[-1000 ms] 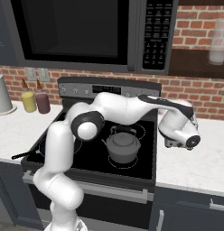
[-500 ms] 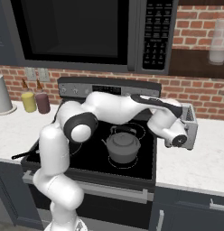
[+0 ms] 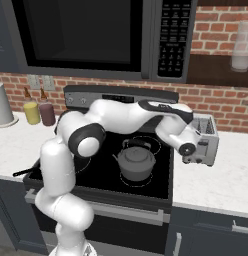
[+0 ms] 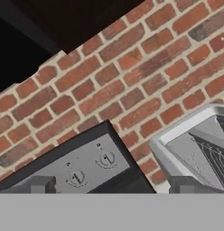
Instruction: Pick the kettle from the counter and place it on a stove burner. Then turn the burner on.
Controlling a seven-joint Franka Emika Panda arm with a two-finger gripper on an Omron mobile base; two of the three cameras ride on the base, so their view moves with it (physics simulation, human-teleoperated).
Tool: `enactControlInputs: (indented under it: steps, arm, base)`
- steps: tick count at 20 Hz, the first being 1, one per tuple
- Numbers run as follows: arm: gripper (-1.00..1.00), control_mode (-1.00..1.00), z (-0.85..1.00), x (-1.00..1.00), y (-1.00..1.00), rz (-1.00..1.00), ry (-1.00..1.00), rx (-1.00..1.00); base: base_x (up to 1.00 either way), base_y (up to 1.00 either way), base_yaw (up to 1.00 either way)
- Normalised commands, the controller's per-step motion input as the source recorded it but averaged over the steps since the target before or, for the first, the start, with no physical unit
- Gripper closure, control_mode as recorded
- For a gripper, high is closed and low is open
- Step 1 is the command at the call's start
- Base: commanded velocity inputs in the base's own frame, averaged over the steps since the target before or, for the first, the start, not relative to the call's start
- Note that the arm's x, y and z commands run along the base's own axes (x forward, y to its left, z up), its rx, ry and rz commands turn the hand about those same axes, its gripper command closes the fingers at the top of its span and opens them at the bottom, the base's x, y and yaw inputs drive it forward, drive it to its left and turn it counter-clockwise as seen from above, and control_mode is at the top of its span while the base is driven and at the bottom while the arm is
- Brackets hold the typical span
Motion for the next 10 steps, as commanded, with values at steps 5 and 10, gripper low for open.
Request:
enactControlInputs:
  steps: [5, 10]
  arm:
    - [-1.00, -1.00, -0.08, 0.09, 0.62, 0.00, -0.01, -0.13]
    - [-1.00, -1.00, -0.01, 0.06, 0.63, 0.00, -0.02, -0.09]
  base:
    - [0.00, 0.00, 0.00]
    - [0.00, 0.00, 0.00]
